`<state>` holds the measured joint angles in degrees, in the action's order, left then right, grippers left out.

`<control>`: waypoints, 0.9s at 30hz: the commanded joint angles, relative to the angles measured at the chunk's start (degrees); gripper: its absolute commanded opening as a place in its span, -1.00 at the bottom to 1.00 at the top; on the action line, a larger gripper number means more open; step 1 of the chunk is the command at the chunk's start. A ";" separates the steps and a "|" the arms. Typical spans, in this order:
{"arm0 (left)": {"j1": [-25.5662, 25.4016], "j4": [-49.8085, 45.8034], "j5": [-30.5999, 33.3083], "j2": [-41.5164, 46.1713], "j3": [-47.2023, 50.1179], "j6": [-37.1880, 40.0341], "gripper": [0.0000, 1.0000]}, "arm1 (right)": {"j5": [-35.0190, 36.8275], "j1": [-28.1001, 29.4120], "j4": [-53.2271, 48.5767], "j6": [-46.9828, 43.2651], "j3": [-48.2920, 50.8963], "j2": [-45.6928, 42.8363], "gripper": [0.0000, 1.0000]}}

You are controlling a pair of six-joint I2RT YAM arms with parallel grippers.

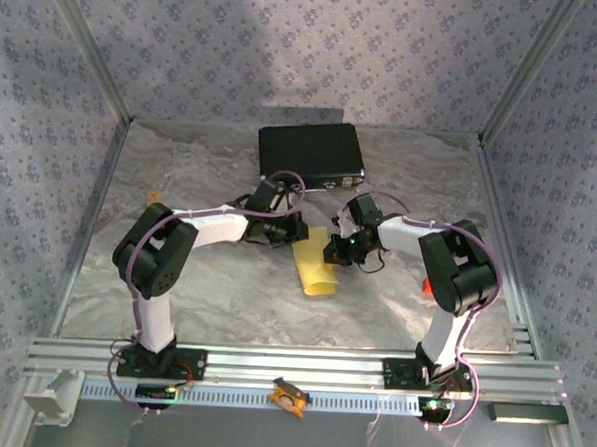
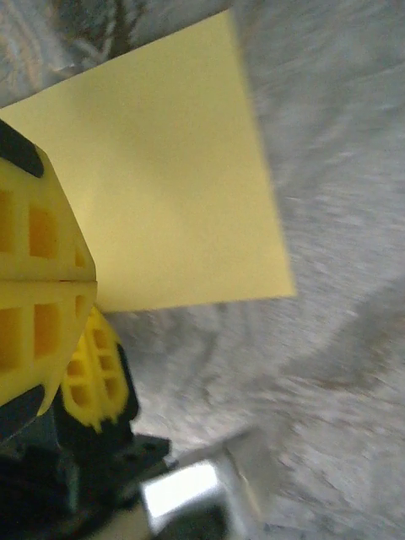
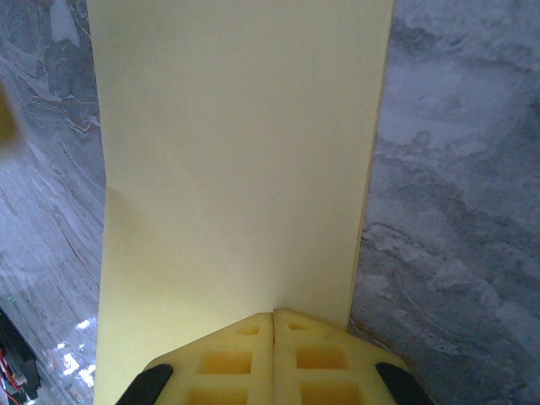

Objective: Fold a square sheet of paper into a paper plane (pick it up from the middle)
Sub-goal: First fold the square sheet of paper in half at the center of the table.

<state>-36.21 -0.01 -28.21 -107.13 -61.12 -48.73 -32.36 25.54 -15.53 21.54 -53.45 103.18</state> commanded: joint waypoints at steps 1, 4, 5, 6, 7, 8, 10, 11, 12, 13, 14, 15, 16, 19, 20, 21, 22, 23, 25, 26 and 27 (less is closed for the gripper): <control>-0.01 2.88 -2.47 -1.04 2.32 -2.02 -0.90 | 7.78 0.00 -5.43 -0.19 2.65 2.56 -1.00; -0.04 3.34 -2.30 -1.41 3.86 -2.08 -0.90 | 7.79 0.04 -5.39 -0.23 2.55 2.56 -1.00; -0.02 3.25 -2.16 -1.50 4.22 -1.93 -0.90 | 7.76 -0.04 -5.47 -0.20 2.57 2.58 -1.00; -0.02 3.11 -1.81 -1.50 4.79 -1.65 -0.90 | 7.90 -0.01 -5.45 -0.18 2.65 2.47 -1.00; -0.01 2.96 -1.43 -1.59 5.31 -1.31 -0.90 | 7.86 0.03 -5.34 -0.20 2.73 2.47 -1.00; -0.02 2.98 -1.05 -1.74 5.80 -0.98 -0.90 | 7.84 0.11 -5.39 -0.20 2.73 2.47 -1.00; 0.08 3.35 -0.45 -2.41 7.25 -0.28 -0.89 | 7.85 0.08 -5.35 -0.25 2.69 2.43 -1.00; 0.00 3.52 -0.45 -2.70 7.71 0.02 -0.89 | 7.91 0.09 -5.29 -0.19 2.73 2.38 -1.00; 0.10 3.39 -0.15 -2.86 8.22 0.37 -0.89 | 7.88 0.09 -5.22 -0.11 2.90 2.32 -1.00; 0.18 3.44 0.20 -2.76 8.78 0.67 -0.88 | 8.00 0.05 -5.17 -0.11 2.91 2.34 -1.00; 0.22 3.33 0.47 -2.58 9.14 0.97 -0.87 | 7.97 0.12 -5.14 -0.09 2.90 2.25 -1.00; 0.34 3.03 0.75 -2.34 9.22 1.35 -0.86 | 7.93 0.12 -5.11 -0.10 2.95 2.38 -1.00; 0.36 2.79 0.75 -2.10 9.18 1.65 -0.85 | 8.00 0.11 -5.20 -0.10 3.00 2.40 -1.00; 0.41 1.83 0.62 -0.53 8.28 2.03 -0.83 | 8.03 0.12 -5.16 -0.07 2.97 2.08 -1.00; 0.39 1.62 0.52 0.16 7.93 1.90 -0.83 | 7.98 0.08 -5.21 -0.03 3.06 2.13 -1.00; 0.32 1.38 0.35 1.08 7.55 1.72 -0.81 | 8.01 0.06 -5.14 -0.02 3.04 2.12 -1.00; 0.23 1.22 0.12 1.96 7.19 1.47 -0.81 | 8.01 0.04 -5.15 -0.05 3.04 2.12 -1.00; 0.16 1.14 -0.27 2.63 6.79 1.08 -0.80 | 8.01 0.06 -5.17 -0.03 3.09 2.07 -1.00; -0.28 1.32 -1.56 3.79 5.99 -0.02 -0.79 | 8.01 0.11 -5.19 -0.01 3.07 2.04 -1.00; -0.43 1.88 -2.88 3.94 5.70 -0.48 -0.79 | 8.01 0.05 -5.34 -0.16 2.95 2.03 -1.00; -0.64 2.65 -4.32 4.04 5.38 -1.08 -0.79 | 8.10 0.08 -5.25 -0.03 3.07 1.88 -1.00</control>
<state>-36.14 2.85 -29.58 -105.41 -53.78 -48.86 -32.21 25.54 -15.22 21.56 -53.17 102.91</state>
